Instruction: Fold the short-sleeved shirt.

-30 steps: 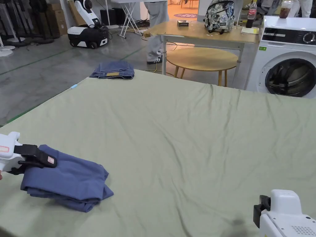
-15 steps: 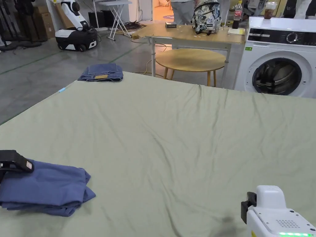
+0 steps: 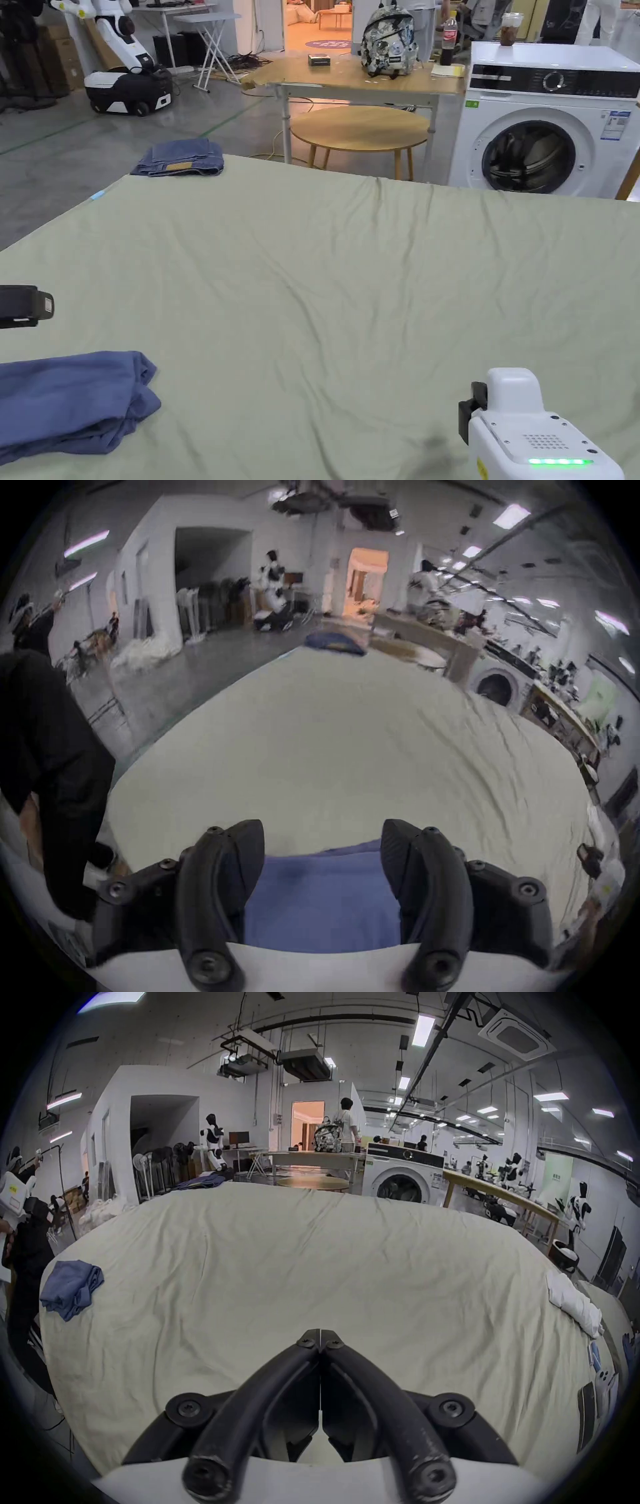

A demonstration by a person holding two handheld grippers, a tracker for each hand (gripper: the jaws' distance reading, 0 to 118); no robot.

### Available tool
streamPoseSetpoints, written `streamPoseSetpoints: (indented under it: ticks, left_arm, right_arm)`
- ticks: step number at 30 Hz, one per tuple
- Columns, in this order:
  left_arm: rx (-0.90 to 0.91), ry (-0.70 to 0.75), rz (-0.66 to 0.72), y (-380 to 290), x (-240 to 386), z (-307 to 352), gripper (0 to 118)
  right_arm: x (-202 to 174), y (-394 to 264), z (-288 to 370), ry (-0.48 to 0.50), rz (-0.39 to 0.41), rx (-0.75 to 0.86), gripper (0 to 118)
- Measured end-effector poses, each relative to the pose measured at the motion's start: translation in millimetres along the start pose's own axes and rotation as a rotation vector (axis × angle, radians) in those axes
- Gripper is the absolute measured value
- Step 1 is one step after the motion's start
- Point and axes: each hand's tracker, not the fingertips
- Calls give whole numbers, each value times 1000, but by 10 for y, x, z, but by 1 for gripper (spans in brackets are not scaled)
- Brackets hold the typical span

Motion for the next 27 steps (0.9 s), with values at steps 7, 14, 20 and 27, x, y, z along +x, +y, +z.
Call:
streamPoseSetpoints:
  ticks: [7, 14, 20, 27]
  left_arm:
    - [120, -107, -176, -464, 1226, -34, 12]
    - [269, -177, -217, -928, 2450, 127, 0]
    - [381, -158, -240, -1110, 3108, 160, 0]
    - [520, -186, -232, -1232, 3547, 299, 0]
  right_arm:
    - [126, 40, 100, -26, -38, 34, 0]
    - [344, 52, 221, -79, -73, 85, 0]
    - [520, 152, 413, -132, -92, 173, 0]
    - [683, 245, 580, -190, -113, 281, 0]
